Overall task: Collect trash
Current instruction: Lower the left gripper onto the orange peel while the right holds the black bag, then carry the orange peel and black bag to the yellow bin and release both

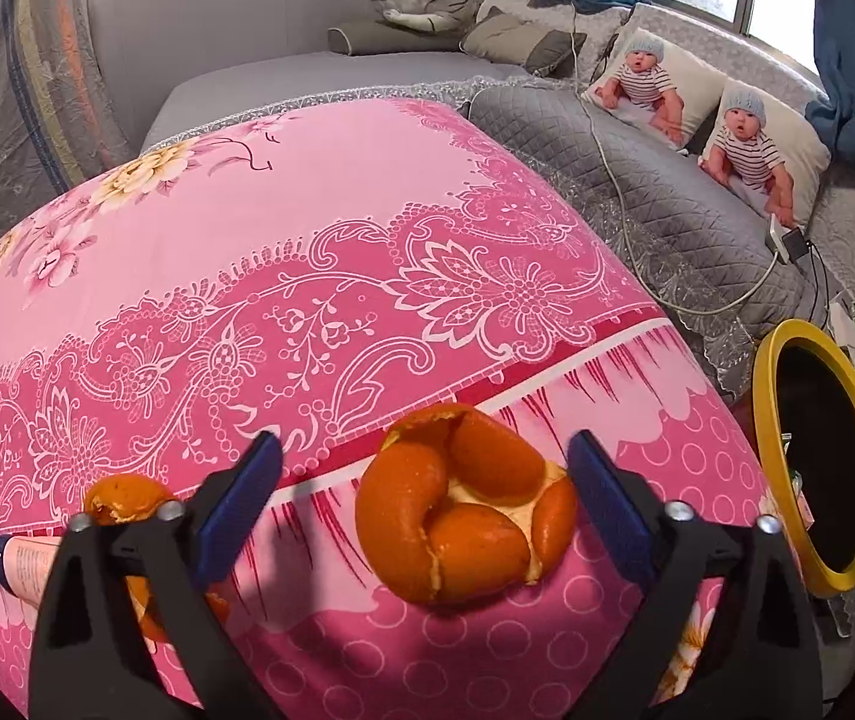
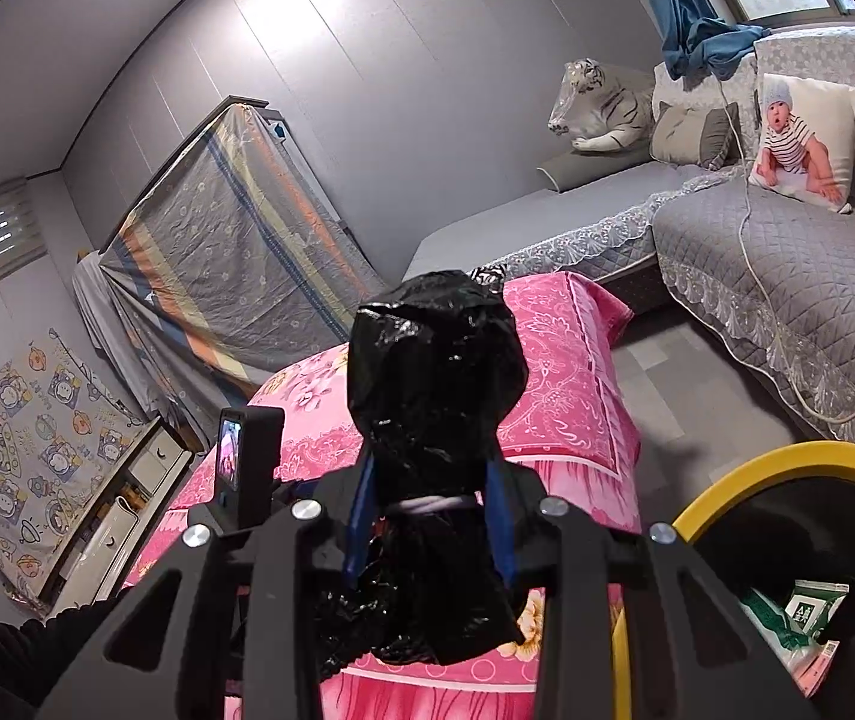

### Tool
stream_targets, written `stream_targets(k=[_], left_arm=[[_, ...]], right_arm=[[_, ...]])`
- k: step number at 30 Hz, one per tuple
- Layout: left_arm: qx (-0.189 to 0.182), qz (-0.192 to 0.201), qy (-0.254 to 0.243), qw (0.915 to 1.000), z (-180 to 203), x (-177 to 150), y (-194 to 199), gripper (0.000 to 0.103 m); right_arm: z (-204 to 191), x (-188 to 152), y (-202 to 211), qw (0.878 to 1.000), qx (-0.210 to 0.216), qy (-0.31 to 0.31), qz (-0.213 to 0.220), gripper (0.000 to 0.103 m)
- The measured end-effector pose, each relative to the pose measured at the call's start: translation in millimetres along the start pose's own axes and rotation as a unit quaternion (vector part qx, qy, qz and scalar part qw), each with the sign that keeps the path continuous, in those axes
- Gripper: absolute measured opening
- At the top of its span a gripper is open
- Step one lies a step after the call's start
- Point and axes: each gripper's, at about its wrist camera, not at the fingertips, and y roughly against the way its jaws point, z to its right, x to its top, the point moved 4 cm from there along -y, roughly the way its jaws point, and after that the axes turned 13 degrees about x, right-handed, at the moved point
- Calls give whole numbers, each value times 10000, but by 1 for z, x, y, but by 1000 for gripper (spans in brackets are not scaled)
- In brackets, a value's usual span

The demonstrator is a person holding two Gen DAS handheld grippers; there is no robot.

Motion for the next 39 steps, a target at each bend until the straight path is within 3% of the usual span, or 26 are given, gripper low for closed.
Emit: stream_targets(k=[1,3,7,10,14,24,39], left_arm=[[-5,-55,-15,10000,0,-1,-2,68],[37,-175,13,9998,-2,-3,-7,57],[-12,-91,139,9999,-10,-3,-2,43],[-16,-10,159,9999,-14,-3,8,38],[-158,203,275,9993,-17,-7,34,36],[-137,1407,416,9891,-18,-19,152,36],[-420,1913,277,9802,9,-32,215,36]], right_arm=[[0,-1,1,10000,-1,-19,10,30],[1,0,2,10000,7,-32,11,30],[-5,0,7,10000,-17,0,49,30],[-9,-1,8,10000,-11,30,36,30],[-15,-4,8,10000,6,59,-29,30],[-31,-15,3,9997,177,44,-191,30],[-40,-18,11,9998,-15,118,-152,30]])
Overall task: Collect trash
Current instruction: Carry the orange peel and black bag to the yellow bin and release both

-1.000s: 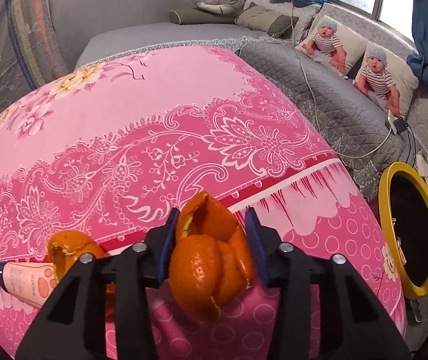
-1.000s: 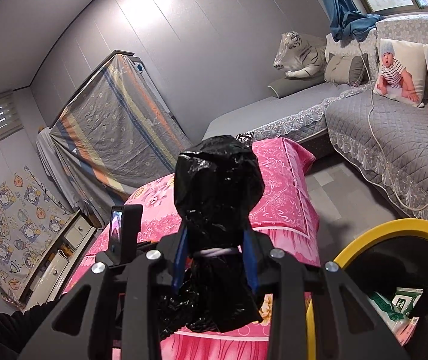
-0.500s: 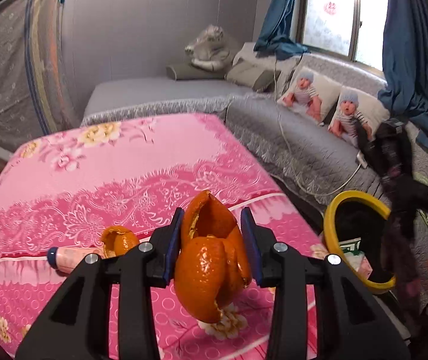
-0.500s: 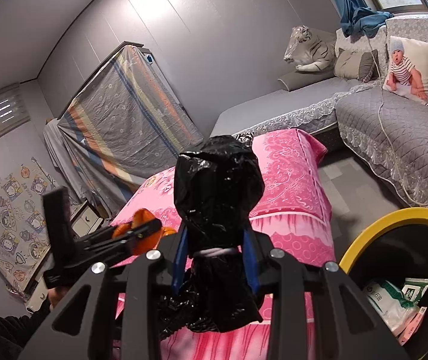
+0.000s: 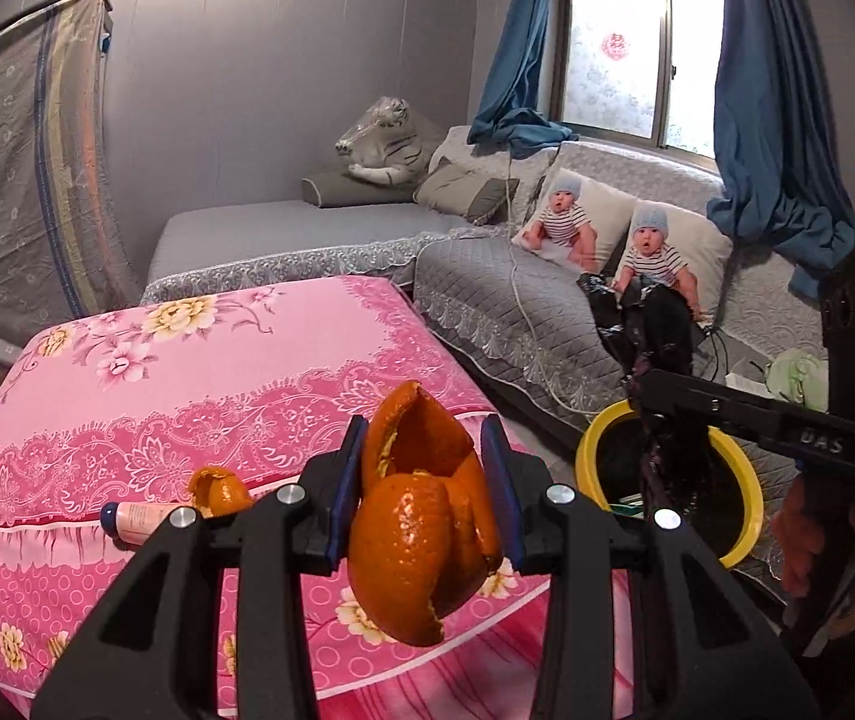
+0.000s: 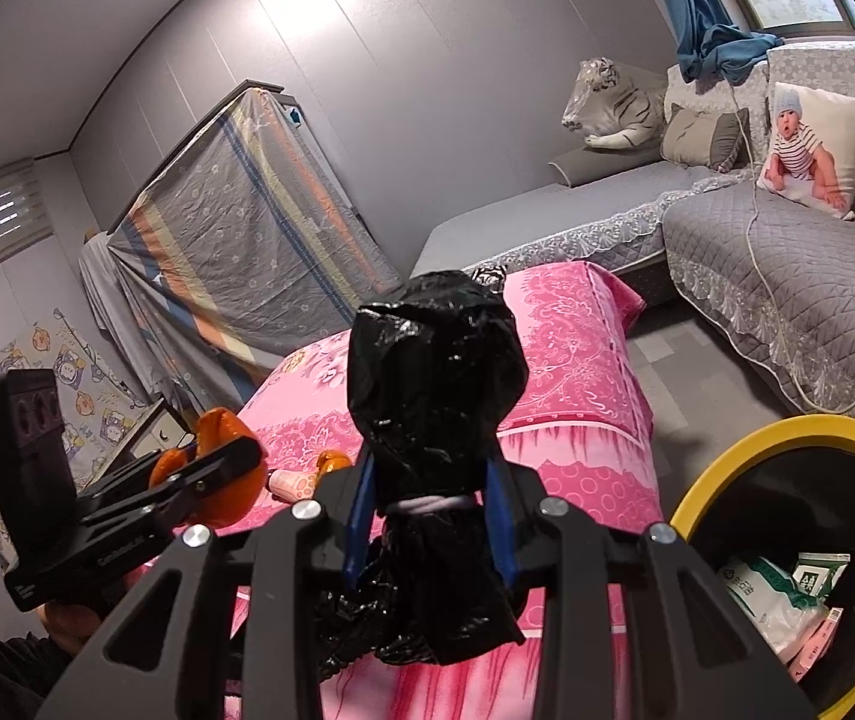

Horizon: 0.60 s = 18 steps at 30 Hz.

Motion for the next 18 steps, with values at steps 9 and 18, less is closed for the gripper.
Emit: stream_targets(k=[9,18], left_arm=[[-248,200,-330,9989,40,11,6,36],[-566,220,-726,9955,90,20,-5,36]], right_arm=[[36,-4,28,9987,-363,-245,243,30],[80,-9,69,9919,-1038,-435,595,30]])
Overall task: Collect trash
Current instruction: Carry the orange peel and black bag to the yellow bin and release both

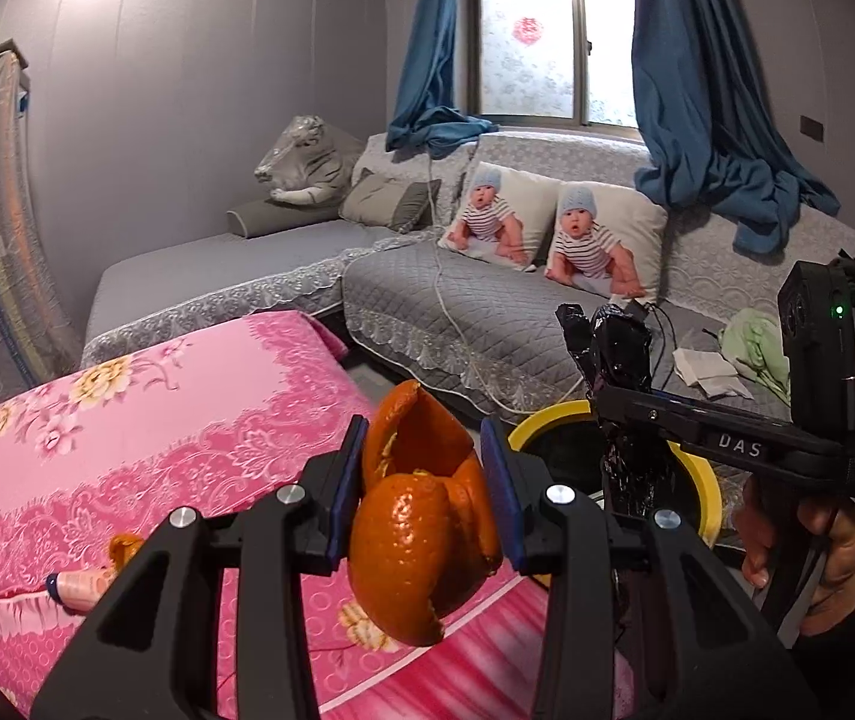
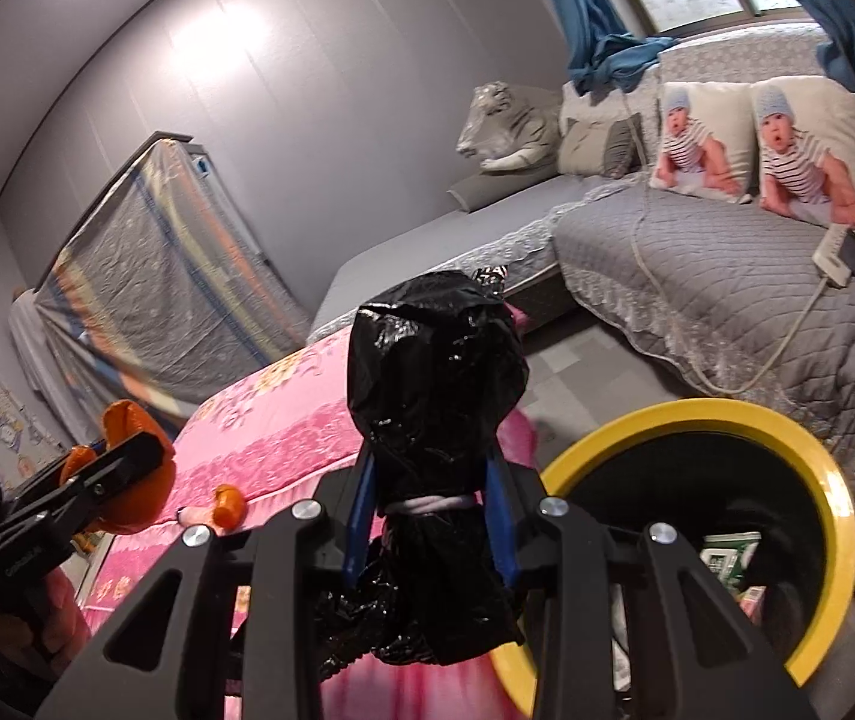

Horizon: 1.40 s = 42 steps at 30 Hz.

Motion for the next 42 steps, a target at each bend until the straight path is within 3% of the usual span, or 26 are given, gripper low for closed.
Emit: stream_targets(k=[14,25,42], left_arm=[[-651,-147,-346,9972,70,6,-53,36],[-857,-786,-448,9922,112,-10,-123,36],[-999,-1759,-449,9783,144,-56,-176,38]], right_arm=[[66,-9,23,9907,-1342,72,218,30],[108,-24,29,9776,-2104,47,67,30],[137,-46,24,9675,-2493,-287,-322,30]])
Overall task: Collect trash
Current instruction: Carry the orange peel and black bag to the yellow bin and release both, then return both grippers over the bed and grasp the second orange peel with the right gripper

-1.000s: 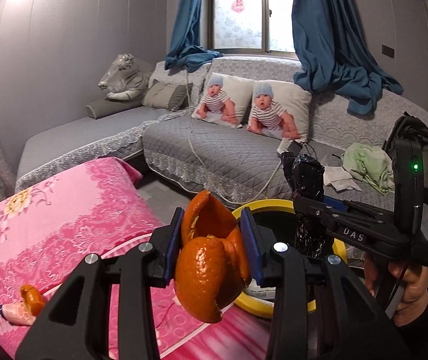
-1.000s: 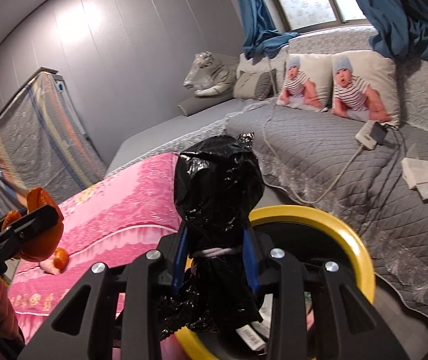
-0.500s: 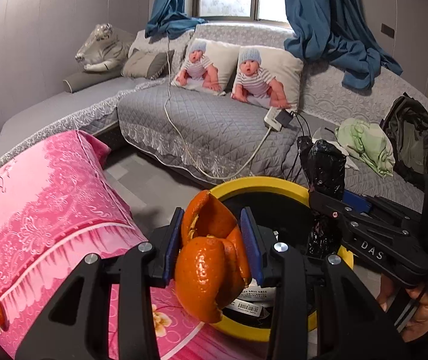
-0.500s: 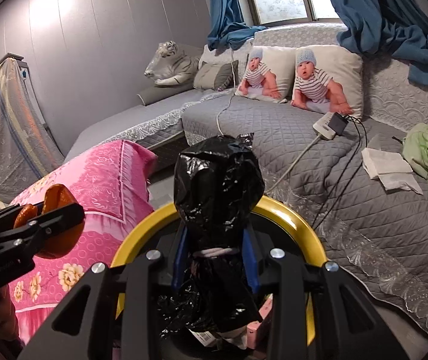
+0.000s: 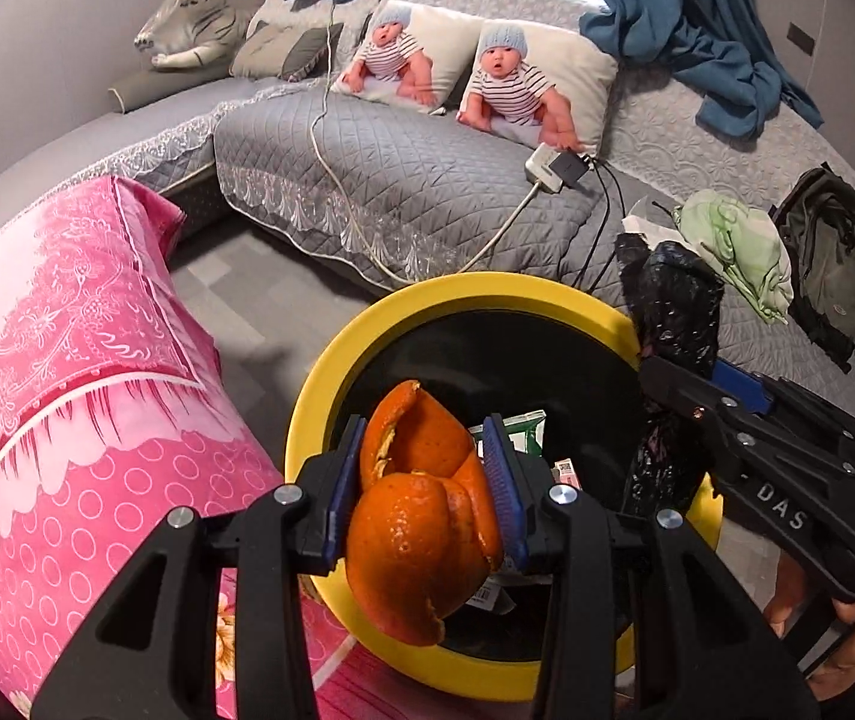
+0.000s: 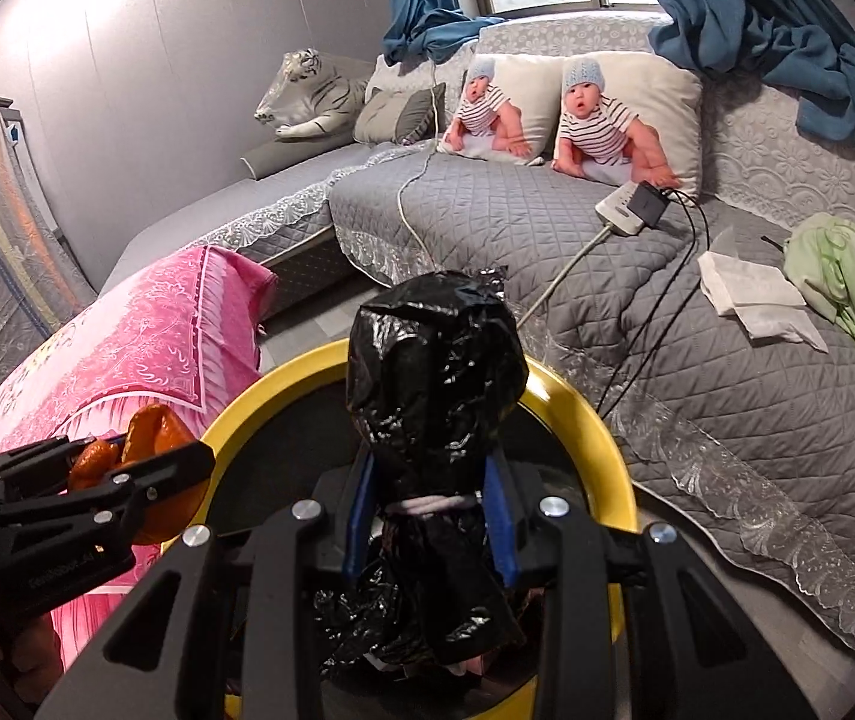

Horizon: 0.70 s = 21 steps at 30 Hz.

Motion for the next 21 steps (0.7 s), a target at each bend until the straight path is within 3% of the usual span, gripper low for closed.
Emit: stream_targets(k=[3,5,6,7,10,13,16,21], left_arm=[[106,-84,86,9999,-5,-1,-4,45],[29,-153,224,9996,-11,-1,-5,56],[14,-158,327,9993,-15,-1,-5,68],[-3,-138,411,9991,-19,-1,-4,75],[6,-93,494,9987,-25,-1,-1,82],[86,76,804,9967,-39,-2,11,87],[242,460,1369,9892,-67,-1,35,90],[1128,1269,2247,9595,-144,-13,100,94]], right_arm=[[5,-1,1,9999,-42,-115,13,37],[7,0,5,9998,-50,-199,85,54],[8,1,8,9996,-87,-235,147,57],[9,2,10,9995,-105,-245,180,58],[11,6,15,9991,-135,-306,251,62],[10,10,24,9979,-69,-421,483,75],[0,15,33,9961,279,-361,758,83],[-42,26,44,9878,1127,98,1066,91]])
